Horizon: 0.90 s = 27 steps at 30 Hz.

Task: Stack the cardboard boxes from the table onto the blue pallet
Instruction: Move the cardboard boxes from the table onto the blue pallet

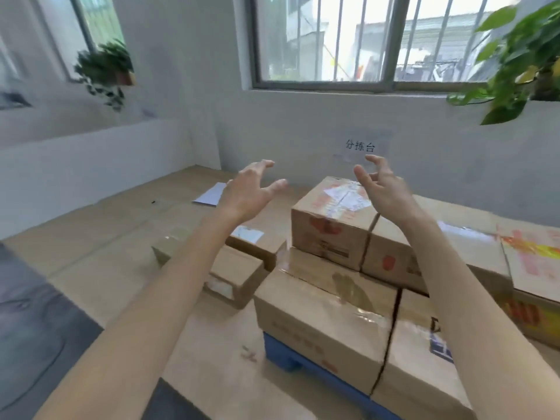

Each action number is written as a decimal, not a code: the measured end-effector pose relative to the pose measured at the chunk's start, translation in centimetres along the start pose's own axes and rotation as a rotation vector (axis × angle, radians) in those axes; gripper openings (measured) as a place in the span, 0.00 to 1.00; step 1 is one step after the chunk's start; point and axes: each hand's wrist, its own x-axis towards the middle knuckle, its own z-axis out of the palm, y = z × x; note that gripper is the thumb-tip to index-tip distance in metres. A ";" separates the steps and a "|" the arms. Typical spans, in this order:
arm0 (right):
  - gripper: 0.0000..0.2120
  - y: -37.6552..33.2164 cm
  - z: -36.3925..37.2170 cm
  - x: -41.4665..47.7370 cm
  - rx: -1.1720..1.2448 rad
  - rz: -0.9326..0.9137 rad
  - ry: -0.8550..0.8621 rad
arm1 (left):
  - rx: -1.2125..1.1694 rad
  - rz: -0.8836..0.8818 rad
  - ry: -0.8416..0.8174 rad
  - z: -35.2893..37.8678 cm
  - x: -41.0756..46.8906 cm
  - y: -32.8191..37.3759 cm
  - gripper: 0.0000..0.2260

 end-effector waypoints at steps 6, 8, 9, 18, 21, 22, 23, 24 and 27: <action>0.28 -10.1 15.3 3.5 0.077 -0.057 -0.108 | 0.073 -0.114 0.022 -9.8 0.3 -13.9 0.27; 0.27 -12.7 19.9 4.4 0.100 -0.062 -0.140 | 0.089 -0.150 0.033 -12.0 0.7 -17.9 0.25; 0.27 -13.7 21.9 4.8 0.104 -0.061 -0.152 | 0.091 -0.171 0.034 -13.0 0.8 -19.7 0.25; 0.27 -17.3 37.3 9.5 0.067 -0.004 -0.237 | 0.034 -0.300 0.043 -15.0 3.6 -33.8 0.24; 0.28 -16.1 41.9 11.5 0.066 0.027 -0.262 | 0.047 -0.341 -0.007 -13.5 5.4 -38.8 0.25; 0.28 -15.4 43.4 12.3 0.069 0.038 -0.266 | 0.055 -0.349 -0.026 -12.9 6.1 -40.5 0.25; 0.28 -14.8 44.8 13.0 0.066 0.048 -0.266 | 0.068 -0.354 -0.046 -12.1 6.9 -42.1 0.25; 0.28 -14.0 46.2 13.8 0.061 0.063 -0.262 | 0.084 -0.358 -0.068 -11.3 7.6 -43.8 0.25; 0.28 -11.7 50.2 16.0 0.035 0.132 -0.255 | 0.130 -0.381 -0.169 -8.6 9.9 -48.2 0.25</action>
